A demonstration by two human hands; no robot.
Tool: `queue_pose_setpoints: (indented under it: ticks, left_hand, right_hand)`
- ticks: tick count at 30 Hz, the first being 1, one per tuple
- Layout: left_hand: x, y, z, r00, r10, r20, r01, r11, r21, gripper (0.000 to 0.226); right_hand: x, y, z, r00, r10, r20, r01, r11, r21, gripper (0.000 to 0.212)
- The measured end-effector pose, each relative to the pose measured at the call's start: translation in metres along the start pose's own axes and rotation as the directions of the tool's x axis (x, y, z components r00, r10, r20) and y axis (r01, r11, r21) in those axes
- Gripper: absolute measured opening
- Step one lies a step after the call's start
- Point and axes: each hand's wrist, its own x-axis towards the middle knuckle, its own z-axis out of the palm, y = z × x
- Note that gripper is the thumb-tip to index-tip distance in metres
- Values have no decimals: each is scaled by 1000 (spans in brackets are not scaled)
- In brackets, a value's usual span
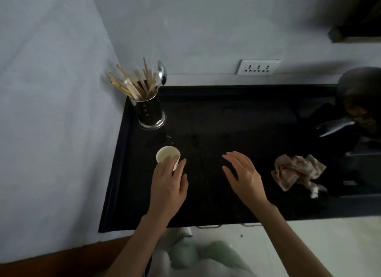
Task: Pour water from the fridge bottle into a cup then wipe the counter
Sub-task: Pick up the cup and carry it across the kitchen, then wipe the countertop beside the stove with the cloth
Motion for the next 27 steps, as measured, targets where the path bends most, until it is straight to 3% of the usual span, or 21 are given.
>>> queue_pose_setpoints:
  ticks: [5, 12, 18, 27]
  left_hand:
    - [4, 50, 17, 991, 127, 42, -127, 992, -5, 42]
    - [7, 132, 52, 962, 248, 115, -249, 969, -8, 41]
    - [3, 183, 85, 942, 266, 204, -281, 959, 46, 43]
    - [13, 212, 125, 910, 250, 330, -300, 948, 110, 45]
  right_hand:
    - [-48, 24, -41, 989, 38, -146, -47, 997, -56, 32]
    - [-116, 78, -99, 963, 144, -229, -158, 987, -44, 32]
    - [-158, 124, -137, 927, 184, -326, -230, 967, -108, 30]
    - [-169, 184, -140, 925, 246, -291, -300, 941, -156, 38]
